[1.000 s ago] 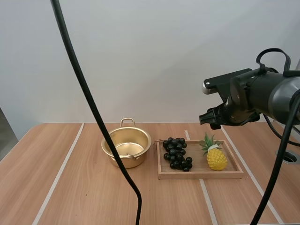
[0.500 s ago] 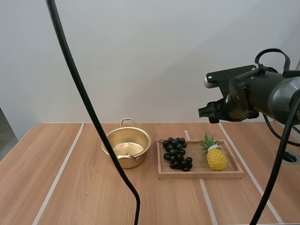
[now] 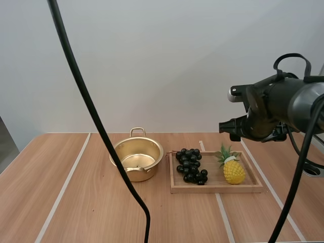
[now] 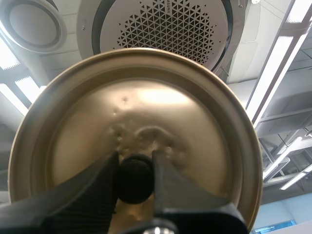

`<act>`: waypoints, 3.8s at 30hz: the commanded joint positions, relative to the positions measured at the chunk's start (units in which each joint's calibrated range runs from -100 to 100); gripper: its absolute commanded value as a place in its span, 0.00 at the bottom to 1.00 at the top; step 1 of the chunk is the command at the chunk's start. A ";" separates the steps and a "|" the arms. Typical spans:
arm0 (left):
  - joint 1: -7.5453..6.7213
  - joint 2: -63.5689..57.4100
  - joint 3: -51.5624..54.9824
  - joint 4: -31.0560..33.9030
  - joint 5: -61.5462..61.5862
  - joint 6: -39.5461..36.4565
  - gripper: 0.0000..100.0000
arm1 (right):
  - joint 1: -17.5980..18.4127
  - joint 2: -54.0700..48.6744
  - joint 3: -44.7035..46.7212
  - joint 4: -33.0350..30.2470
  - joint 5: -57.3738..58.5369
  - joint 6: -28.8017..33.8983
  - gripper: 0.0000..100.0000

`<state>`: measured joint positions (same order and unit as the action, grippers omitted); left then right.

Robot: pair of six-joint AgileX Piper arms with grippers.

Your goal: Open the pot, put the pineapple inside, and close it

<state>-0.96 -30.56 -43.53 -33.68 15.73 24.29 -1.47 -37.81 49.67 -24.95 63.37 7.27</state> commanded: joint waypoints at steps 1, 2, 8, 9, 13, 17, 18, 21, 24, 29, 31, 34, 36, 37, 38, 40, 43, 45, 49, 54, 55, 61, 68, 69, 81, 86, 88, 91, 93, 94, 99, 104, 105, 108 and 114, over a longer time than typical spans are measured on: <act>0.10 -0.10 -0.37 0.08 0.50 0.10 0.00 | -0.22 3.61 -0.59 1.35 2.27 0.24 1.00; 0.10 -0.10 -0.37 0.08 0.50 0.10 0.00 | -0.22 4.92 -0.59 1.37 2.27 0.24 1.00; 0.10 0.12 -0.37 0.09 0.70 0.10 0.00 | -0.22 14.29 -0.59 2.99 -0.62 -3.30 1.00; 0.10 0.12 -0.37 0.09 0.93 0.10 0.00 | -0.22 15.33 -0.59 3.34 -0.62 -3.87 1.00; 0.10 0.12 -0.37 0.09 2.65 0.10 0.00 | -0.22 19.26 -0.59 3.37 -0.82 -3.86 1.00; 0.10 0.18 -0.37 0.09 3.03 0.10 0.00 | -0.22 20.13 -0.59 3.60 -4.70 -5.33 1.00; 0.10 0.18 -0.37 0.09 3.03 0.10 0.00 | -0.22 20.13 -0.59 3.73 -5.51 -5.34 1.00; 0.10 0.18 -0.37 0.09 3.03 0.10 0.00 | -0.22 20.13 -0.59 3.87 -6.61 -5.34 1.00; 0.10 0.18 -0.37 0.09 3.03 0.10 0.00 | -0.22 20.13 -0.59 4.46 -7.19 -5.34 1.00; 0.10 0.18 -0.37 0.09 3.03 0.10 0.00 | -0.22 20.13 -0.59 4.90 -7.85 -5.34 1.00; 0.10 0.18 -0.37 0.09 3.03 0.10 0.00 | -0.22 20.31 -0.59 5.27 -7.86 -5.34 1.00; 0.10 0.18 -0.37 0.09 3.03 0.10 0.00 | -0.22 21.24 -0.59 6.41 -7.86 -6.32 1.00; 0.10 0.18 -0.37 0.09 3.03 0.10 0.00 | -0.22 22.07 -0.59 7.58 -6.93 -7.64 1.00; 0.10 0.18 -0.37 0.09 3.01 0.21 0.00 | -0.22 22.73 -0.59 8.28 -6.93 -8.64 1.00; 0.10 0.18 -0.37 0.09 3.01 0.37 0.00 | -0.22 23.10 -0.59 8.54 -6.93 -9.03 1.00; 0.10 0.18 -0.37 0.09 3.01 0.37 0.00 | -0.22 24.05 -0.59 8.63 -7.11 -9.13 1.00; 0.10 0.18 -0.37 0.09 3.01 0.37 0.00 | -0.22 25.64 -0.59 8.00 -7.29 -9.13 1.00; 0.10 0.18 -0.37 0.09 3.01 0.37 0.00 | -0.22 26.39 -0.59 7.28 -7.41 -9.13 1.00; 0.10 0.18 -0.37 0.09 3.01 0.45 0.00 | -0.22 27.86 -0.59 6.58 -8.50 -8.79 1.00; 0.10 0.18 -0.37 0.09 3.01 0.87 0.00 | -0.22 28.32 -0.59 5.04 -10.26 -8.79 1.00; 0.10 0.18 -0.37 0.09 3.01 1.11 0.00 | -0.22 28.32 -0.59 3.80 -10.58 -8.79 1.00; 0.10 0.18 -0.37 1.17 3.01 1.12 0.00 | -0.22 28.92 -0.59 -1.15 -10.51 -2.83 0.00; 0.10 0.05 -0.37 2.39 3.01 1.12 0.00 | -0.22 28.72 -0.59 -6.25 -8.88 0.82 0.00; 0.10 0.05 -0.37 2.39 3.01 1.12 0.00 | -0.22 28.56 -0.81 -6.25 -8.66 0.82 0.00; 0.10 0.05 -0.37 2.47 3.01 1.12 0.00 | -0.22 15.32 -6.49 -6.25 -9.58 0.57 0.00; 0.10 0.05 -0.37 2.47 3.01 1.12 0.00 | -0.22 7.45 -9.92 -6.14 -14.71 0.57 0.00; 0.10 0.05 -0.37 2.70 3.01 1.12 0.00 | -0.22 4.71 -11.27 -5.42 -15.89 0.43 0.00; 0.10 0.05 -0.37 2.70 3.01 1.12 0.00 | -0.22 1.69 -13.04 -4.38 -17.70 0.35 0.00; 0.10 0.05 -0.37 2.70 3.01 1.12 0.00 | -0.22 -0.42 -13.32 -4.23 -20.79 0.35 0.00; 0.10 0.05 -0.37 2.70 3.01 1.12 0.00 | -0.22 -1.57 -13.32 -4.04 -22.93 0.44 0.00; 0.10 0.19 -0.37 2.70 3.27 1.12 0.00 | -0.22 -6.42 -13.32 0.69 -32.72 0.57 0.00; 0.10 0.19 -0.37 2.93 5.31 1.21 0.00 | -0.22 -8.41 -13.32 2.23 -37.65 0.57 0.00; 0.10 0.19 -0.37 3.08 5.29 1.21 0.00 | -0.22 -8.41 -13.32 2.23 -37.65 0.57 0.00; 0.10 0.19 -0.37 3.08 5.29 1.21 0.00 | -0.22 -8.41 -13.32 2.23 -37.65 0.57 0.00; 0.10 0.19 -0.37 3.07 5.29 2.54 0.00 | 0.23 -8.41 -13.32 4.49 -40.62 0.21 0.00</act>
<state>-0.96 -30.56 -43.53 -30.65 21.23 25.75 -1.47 -45.55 36.93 -22.86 27.19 7.77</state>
